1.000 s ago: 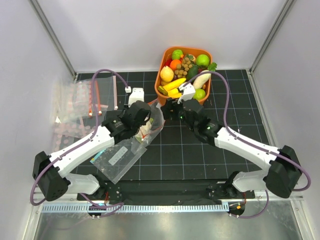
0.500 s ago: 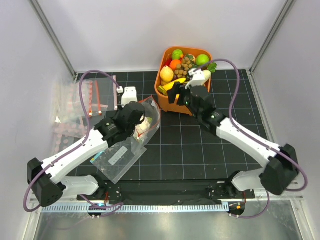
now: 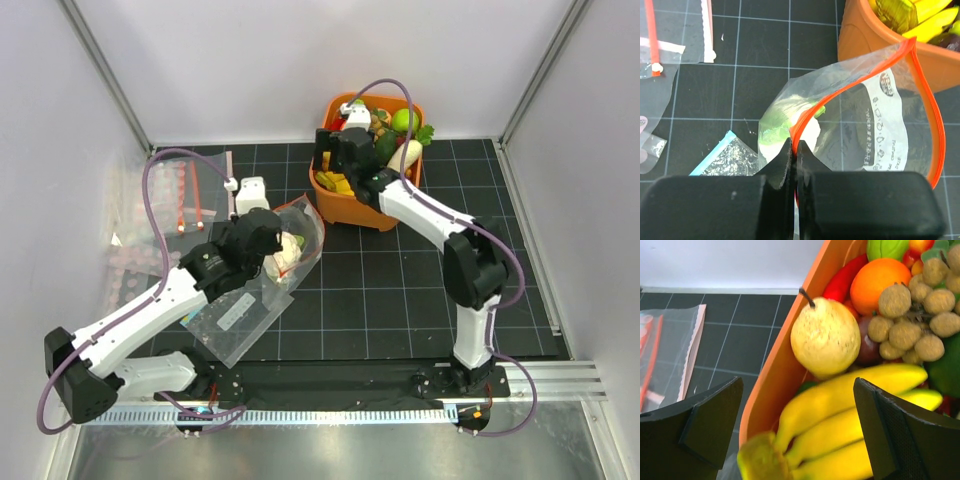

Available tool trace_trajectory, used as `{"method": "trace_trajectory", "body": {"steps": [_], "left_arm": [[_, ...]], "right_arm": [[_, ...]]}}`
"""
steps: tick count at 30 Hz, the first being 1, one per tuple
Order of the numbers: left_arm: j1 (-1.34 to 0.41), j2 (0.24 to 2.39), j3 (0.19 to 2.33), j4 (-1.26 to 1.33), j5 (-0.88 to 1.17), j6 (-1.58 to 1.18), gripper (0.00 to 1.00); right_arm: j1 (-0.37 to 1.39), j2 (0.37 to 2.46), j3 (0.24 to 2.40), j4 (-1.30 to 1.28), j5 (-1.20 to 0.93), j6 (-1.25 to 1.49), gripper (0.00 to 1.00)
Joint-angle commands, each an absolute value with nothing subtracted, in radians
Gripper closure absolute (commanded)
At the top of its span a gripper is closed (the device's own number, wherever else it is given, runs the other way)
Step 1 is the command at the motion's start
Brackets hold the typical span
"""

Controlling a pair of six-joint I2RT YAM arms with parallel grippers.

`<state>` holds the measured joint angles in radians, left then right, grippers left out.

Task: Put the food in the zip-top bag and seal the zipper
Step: Pick up the fake fruit from the bin.

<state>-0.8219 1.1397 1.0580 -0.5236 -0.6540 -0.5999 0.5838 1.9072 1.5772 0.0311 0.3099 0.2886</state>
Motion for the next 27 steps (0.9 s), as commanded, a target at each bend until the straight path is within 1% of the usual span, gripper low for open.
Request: {"method": "trace_trajectory", "body": {"steps": [1, 2, 3, 6, 7, 10, 15, 17, 19, 22, 23, 27], "left_arm": [[-0.816, 1.088, 1.036, -0.466, -0.696, -0.655, 0.97], [-0.818, 1.086, 1.031, -0.460, -0.703, -0.658, 0.92], [-0.818, 1.089, 1.029, -0.459, -0.709, -0.661, 0.91], [-0.816, 1.117, 1.031, -0.446, -0.755, -0.661, 0.99], [-0.818, 1.127, 1.038, -0.443, -0.771, -0.672, 1.00], [-0.816, 1.154, 1.052, -0.445, -0.807, -0.690, 1.00], [-0.818, 1.146, 1.060, -0.419, -0.842, -0.721, 1.00], [-0.818, 1.141, 1.054, -0.394, -0.854, -0.707, 0.99], [-0.816, 1.131, 1.036, -0.355, -0.845, -0.677, 0.99], [-0.818, 1.121, 0.980, -0.295, -0.868, -0.640, 1.00], [-0.818, 1.121, 0.965, -0.276, -0.876, -0.628, 1.00], [-0.818, 1.141, 0.963, -0.264, -0.894, -0.597, 1.00]], "right_arm": [[0.571, 1.965, 1.744, 0.023, 0.371, 0.241, 0.00], [0.568, 2.008, 1.764, 0.020, 0.373, 0.233, 0.00], [0.565, 2.025, 1.781, 0.018, 0.383, 0.233, 0.00], [0.552, 2.078, 1.818, 0.029, 0.420, 0.251, 0.01], [0.551, 2.086, 1.819, 0.046, 0.440, 0.261, 0.01], [0.540, 2.111, 1.821, 0.063, 0.472, 0.282, 0.04], [0.522, 2.146, 1.839, 0.055, 0.457, 0.334, 0.12], [0.509, 2.152, 1.845, 0.048, 0.416, 0.373, 0.20], [0.500, 2.151, 1.835, 0.049, 0.375, 0.444, 0.33], [0.480, 2.122, 1.796, 0.087, 0.275, 0.501, 0.51], [0.479, 2.112, 1.789, 0.092, 0.267, 0.505, 0.59], [0.480, 2.047, 1.741, 0.103, 0.247, 0.485, 0.64]]}}
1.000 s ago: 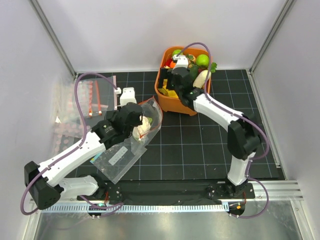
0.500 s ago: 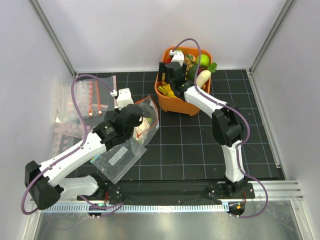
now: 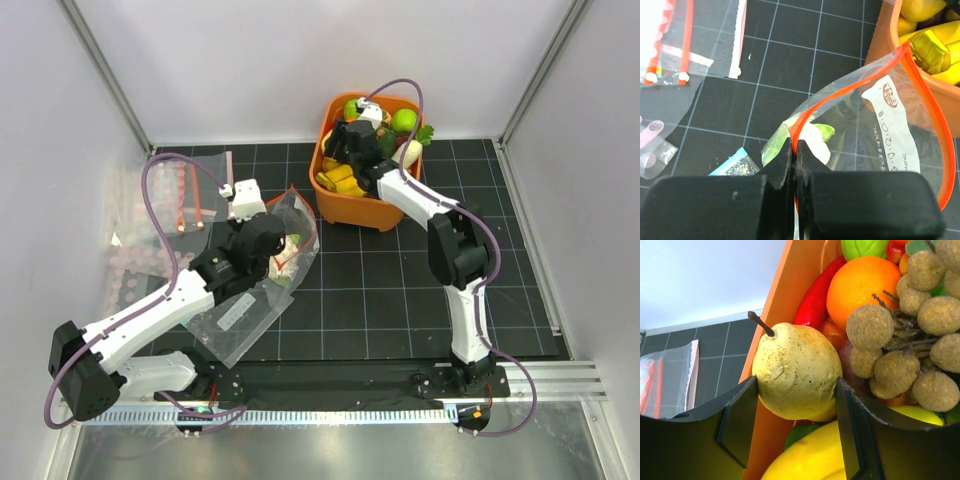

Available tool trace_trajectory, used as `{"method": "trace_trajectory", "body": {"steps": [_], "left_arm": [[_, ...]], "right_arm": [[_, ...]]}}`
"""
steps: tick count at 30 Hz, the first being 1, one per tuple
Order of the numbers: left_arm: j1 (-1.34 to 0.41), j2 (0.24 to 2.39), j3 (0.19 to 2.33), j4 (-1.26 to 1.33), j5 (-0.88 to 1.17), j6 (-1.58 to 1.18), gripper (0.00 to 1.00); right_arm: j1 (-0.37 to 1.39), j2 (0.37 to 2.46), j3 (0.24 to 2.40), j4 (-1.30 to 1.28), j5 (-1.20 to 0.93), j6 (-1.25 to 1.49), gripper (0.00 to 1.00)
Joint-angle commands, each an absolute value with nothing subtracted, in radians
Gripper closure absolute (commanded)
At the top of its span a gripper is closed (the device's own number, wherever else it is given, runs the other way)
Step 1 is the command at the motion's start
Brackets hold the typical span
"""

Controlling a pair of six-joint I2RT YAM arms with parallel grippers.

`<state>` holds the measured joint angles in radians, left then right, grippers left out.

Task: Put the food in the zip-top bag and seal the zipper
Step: Pick up the fake fruit from the bin.

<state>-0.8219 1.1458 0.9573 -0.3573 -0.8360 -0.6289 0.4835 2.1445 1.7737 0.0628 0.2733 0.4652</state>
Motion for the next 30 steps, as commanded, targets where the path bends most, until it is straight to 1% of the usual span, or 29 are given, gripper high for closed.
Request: {"method": "trace_trajectory", "body": {"steps": [1, 4, 9, 13, 21, 22, 25, 29, 30], "left_arm": [[-0.818, 1.144, 0.972, -0.273, -0.882, -0.597, 1.00], [-0.816, 1.144, 0.976, -0.278, -0.868, -0.594, 1.00], [-0.818, 1.124, 0.977, -0.287, -0.858, -0.584, 1.00], [-0.818, 1.108, 0.980, -0.287, -0.825, -0.578, 1.00], [-0.818, 1.118, 1.006, -0.310, -0.743, -0.561, 1.00], [-0.819, 1.123, 1.011, -0.313, -0.724, -0.560, 1.00], [-0.819, 1.137, 1.035, -0.334, -0.695, -0.558, 1.00], [-0.821, 1.152, 1.060, -0.364, -0.670, -0.561, 1.00], [-0.819, 1.151, 1.061, -0.370, -0.667, -0.563, 1.00]], "right_arm": [[0.479, 2.028, 1.708, 0.107, 0.245, 0.476, 0.64], [0.479, 1.953, 1.634, 0.139, 0.258, 0.427, 0.67], [0.479, 1.840, 1.554, 0.150, 0.270, 0.350, 0.68], [0.479, 1.750, 1.476, 0.163, 0.241, 0.370, 0.68], [0.495, 1.481, 1.235, 0.210, 0.101, 0.465, 0.71], [0.502, 1.423, 1.214, 0.212, 0.089, 0.471, 0.71], [0.525, 1.303, 1.128, 0.225, 0.037, 0.482, 0.72], [0.567, 1.201, 1.048, 0.258, -0.054, 0.544, 0.73], [0.606, 1.187, 1.029, 0.259, -0.060, 0.542, 0.73]]}}
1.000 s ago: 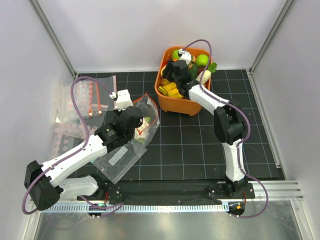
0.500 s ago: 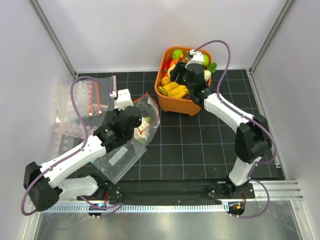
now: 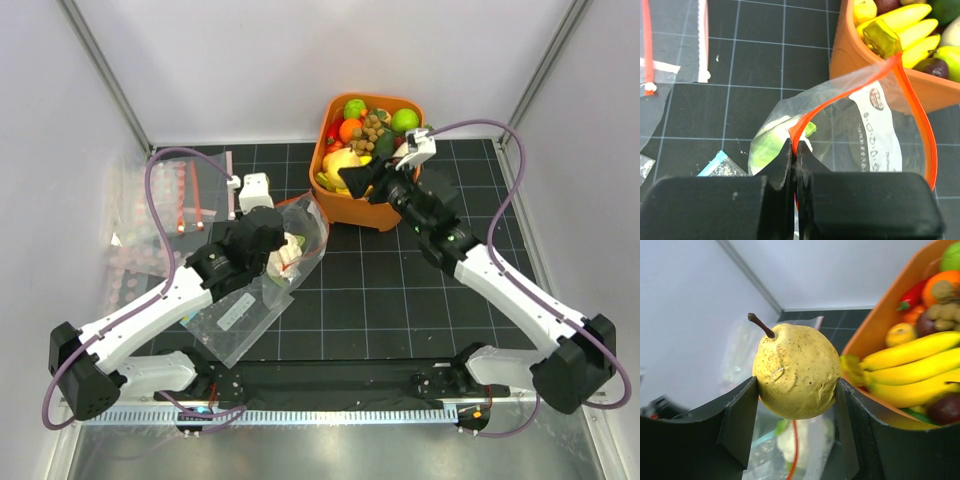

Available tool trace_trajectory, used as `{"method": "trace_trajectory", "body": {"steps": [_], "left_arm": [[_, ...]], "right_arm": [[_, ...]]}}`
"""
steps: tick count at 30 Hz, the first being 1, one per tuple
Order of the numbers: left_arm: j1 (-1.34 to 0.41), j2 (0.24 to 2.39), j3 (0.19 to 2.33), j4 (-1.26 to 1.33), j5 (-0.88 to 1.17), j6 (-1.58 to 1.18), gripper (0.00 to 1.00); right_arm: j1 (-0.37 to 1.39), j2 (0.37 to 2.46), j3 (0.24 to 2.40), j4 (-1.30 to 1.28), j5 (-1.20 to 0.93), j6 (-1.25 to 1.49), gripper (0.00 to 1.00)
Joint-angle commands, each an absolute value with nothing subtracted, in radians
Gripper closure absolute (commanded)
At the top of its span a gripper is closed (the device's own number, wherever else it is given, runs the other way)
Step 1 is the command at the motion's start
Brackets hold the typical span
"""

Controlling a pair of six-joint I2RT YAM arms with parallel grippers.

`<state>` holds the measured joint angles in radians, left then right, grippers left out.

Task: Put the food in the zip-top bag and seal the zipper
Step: Pick up the fake fruit from the bin, then place the fake fruit in the zipper food storage bag.

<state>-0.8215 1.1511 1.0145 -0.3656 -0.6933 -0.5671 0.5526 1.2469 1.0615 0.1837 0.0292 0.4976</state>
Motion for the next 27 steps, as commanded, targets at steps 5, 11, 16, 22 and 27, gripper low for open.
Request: {"method": "trace_trajectory", "body": {"steps": [5, 11, 16, 22, 27], "left_arm": [[-0.821, 1.126, 1.059, -0.382, -0.601, -0.572, 1.00], [-0.819, 1.121, 1.060, -0.390, -0.607, -0.574, 1.00], [-0.821, 1.114, 1.068, -0.407, -0.649, -0.577, 1.00], [-0.821, 1.106, 1.065, -0.416, -0.706, -0.597, 1.00], [-0.819, 1.085, 1.051, -0.420, -0.729, -0.612, 1.00]], "right_arm": [[0.750, 1.184, 1.031, 0.212, -0.018, 0.430, 0.73], [0.807, 1.212, 1.029, 0.195, -0.009, 0.379, 0.71], [0.815, 1.252, 1.026, 0.193, -0.006, 0.370, 0.70], [0.834, 1.311, 1.048, 0.175, -0.029, 0.344, 0.42], [0.838, 1.304, 1.043, 0.175, -0.009, 0.330, 0.11]]}}
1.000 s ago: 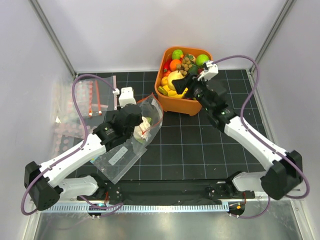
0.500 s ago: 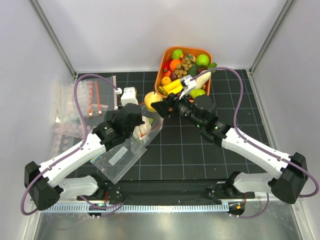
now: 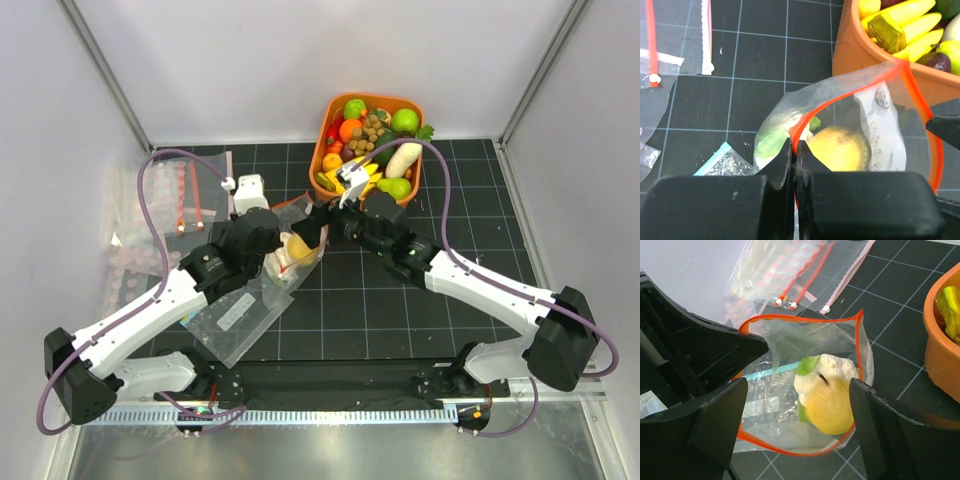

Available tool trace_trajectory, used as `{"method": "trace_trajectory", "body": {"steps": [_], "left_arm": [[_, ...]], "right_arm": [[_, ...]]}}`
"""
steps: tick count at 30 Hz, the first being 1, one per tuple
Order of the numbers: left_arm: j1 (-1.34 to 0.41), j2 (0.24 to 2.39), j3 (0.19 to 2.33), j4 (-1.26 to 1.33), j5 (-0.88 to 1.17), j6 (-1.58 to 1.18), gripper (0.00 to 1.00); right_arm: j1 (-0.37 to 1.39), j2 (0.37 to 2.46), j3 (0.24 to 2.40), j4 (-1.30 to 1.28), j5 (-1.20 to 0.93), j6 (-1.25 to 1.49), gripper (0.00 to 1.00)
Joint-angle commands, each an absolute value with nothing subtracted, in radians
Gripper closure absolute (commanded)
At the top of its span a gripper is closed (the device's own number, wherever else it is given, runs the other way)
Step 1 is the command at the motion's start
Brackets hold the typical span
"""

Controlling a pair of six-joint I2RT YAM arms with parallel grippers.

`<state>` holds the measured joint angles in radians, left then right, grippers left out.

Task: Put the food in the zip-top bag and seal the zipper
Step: Place the fake fruit in the zipper food storage bag.

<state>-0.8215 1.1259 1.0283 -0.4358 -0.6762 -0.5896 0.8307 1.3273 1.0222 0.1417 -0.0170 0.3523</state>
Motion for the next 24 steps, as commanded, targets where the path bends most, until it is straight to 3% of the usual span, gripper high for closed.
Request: {"method": "trace_trajectory", "body": {"steps": [1, 11, 16, 20, 24], "left_arm": [[-0.821, 1.080, 1.048, -0.417, -0.733, -0.617, 1.00], [-0.819, 1.005, 0.991, -0.391, -0.795, -0.650, 1.00], [-0.821, 0.994, 0.979, -0.388, -0.814, -0.658, 0.99], [-0.819, 0.989, 0.968, -0.387, -0.833, -0.669, 1.00], [-0.819, 0.986, 0.965, -0.382, -0.836, -0.666, 0.99]], "right_arm": [[0.836, 1.298, 1.040, 0.176, -0.005, 0.330, 0.11], [0.825, 1.232, 1.031, 0.115, 0.328, 0.262, 0.12], [0.776, 1.281, 1.075, 0.071, 0.321, 0.262, 0.19], [0.717, 1.344, 1.088, 0.092, 0.285, 0.255, 0.33], [0.684, 1.449, 1.152, 0.126, 0.259, 0.200, 0.37]]}}
